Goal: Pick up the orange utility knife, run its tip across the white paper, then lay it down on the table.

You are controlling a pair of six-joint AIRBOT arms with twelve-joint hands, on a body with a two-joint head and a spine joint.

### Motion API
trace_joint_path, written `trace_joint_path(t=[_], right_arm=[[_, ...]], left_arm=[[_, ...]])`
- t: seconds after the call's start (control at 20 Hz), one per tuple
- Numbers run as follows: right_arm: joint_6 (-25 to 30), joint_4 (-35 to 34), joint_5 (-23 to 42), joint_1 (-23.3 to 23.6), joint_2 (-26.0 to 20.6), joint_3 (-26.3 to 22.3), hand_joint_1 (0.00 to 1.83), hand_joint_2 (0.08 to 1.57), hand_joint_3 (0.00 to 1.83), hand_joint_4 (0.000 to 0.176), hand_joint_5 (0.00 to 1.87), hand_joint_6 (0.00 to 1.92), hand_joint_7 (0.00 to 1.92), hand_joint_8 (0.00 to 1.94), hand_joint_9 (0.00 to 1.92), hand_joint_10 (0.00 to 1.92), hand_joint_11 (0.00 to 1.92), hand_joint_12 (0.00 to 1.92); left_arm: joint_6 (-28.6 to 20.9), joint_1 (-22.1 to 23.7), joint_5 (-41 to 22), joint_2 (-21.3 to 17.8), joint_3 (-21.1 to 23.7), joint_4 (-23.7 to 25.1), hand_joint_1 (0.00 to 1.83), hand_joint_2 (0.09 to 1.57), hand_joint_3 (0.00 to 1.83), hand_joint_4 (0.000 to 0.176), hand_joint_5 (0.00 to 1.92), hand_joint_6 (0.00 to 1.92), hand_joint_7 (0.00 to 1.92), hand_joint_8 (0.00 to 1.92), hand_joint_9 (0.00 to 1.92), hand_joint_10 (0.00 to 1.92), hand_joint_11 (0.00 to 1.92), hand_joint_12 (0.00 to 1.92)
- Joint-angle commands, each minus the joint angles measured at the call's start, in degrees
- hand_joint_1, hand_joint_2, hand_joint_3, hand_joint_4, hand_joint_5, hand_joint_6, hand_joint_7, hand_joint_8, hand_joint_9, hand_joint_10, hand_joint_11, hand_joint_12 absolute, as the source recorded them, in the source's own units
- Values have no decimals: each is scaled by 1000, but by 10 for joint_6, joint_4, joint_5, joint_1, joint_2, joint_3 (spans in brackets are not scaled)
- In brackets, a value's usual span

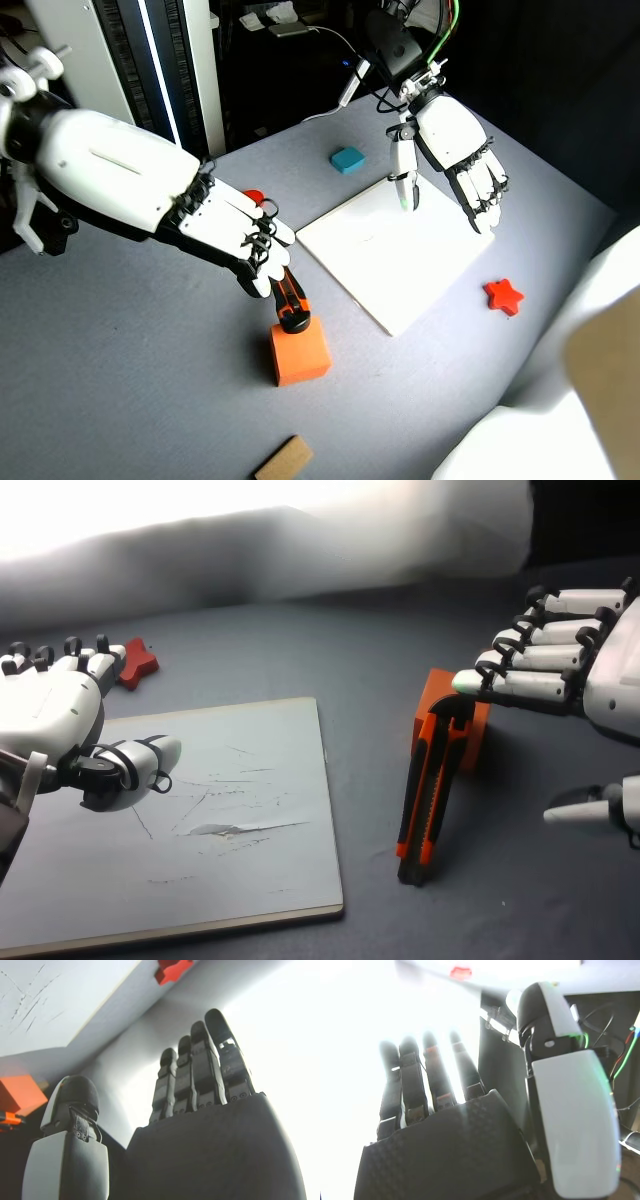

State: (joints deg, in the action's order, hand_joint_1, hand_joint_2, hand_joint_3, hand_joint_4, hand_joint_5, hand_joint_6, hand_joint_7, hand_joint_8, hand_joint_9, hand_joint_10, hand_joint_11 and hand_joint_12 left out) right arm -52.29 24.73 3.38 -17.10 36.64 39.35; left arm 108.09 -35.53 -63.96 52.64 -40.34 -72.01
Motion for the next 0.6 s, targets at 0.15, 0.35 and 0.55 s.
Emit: trace_joint_path(t=[0.15, 0.35, 0.55], right_arm=[[347, 384, 143, 2, 28, 58, 684, 1053, 0, 0, 6, 0, 42, 0, 61, 0, 0, 107], [580, 670, 148, 28, 95, 108, 1056, 1023, 0, 0, 0, 0, 0, 0, 0, 0, 0, 0], [606, 676, 117, 30, 139, 133, 1101, 1028, 0, 0, 0, 0, 0, 0, 0, 0, 0, 0]], left_arm=[[0, 2, -50, 9, -2, 42, 313, 1266, 0, 18, 97, 1, 178, 2, 228, 0, 0, 700], [0, 9, -55, 22, 0, 42, 272, 1279, 3, 7, 59, 0, 118, 4, 174, 9, 0, 540], [4, 8, -57, 24, 3, 42, 254, 1280, 2, 10, 57, 1, 116, 1, 157, 0, 0, 533]])
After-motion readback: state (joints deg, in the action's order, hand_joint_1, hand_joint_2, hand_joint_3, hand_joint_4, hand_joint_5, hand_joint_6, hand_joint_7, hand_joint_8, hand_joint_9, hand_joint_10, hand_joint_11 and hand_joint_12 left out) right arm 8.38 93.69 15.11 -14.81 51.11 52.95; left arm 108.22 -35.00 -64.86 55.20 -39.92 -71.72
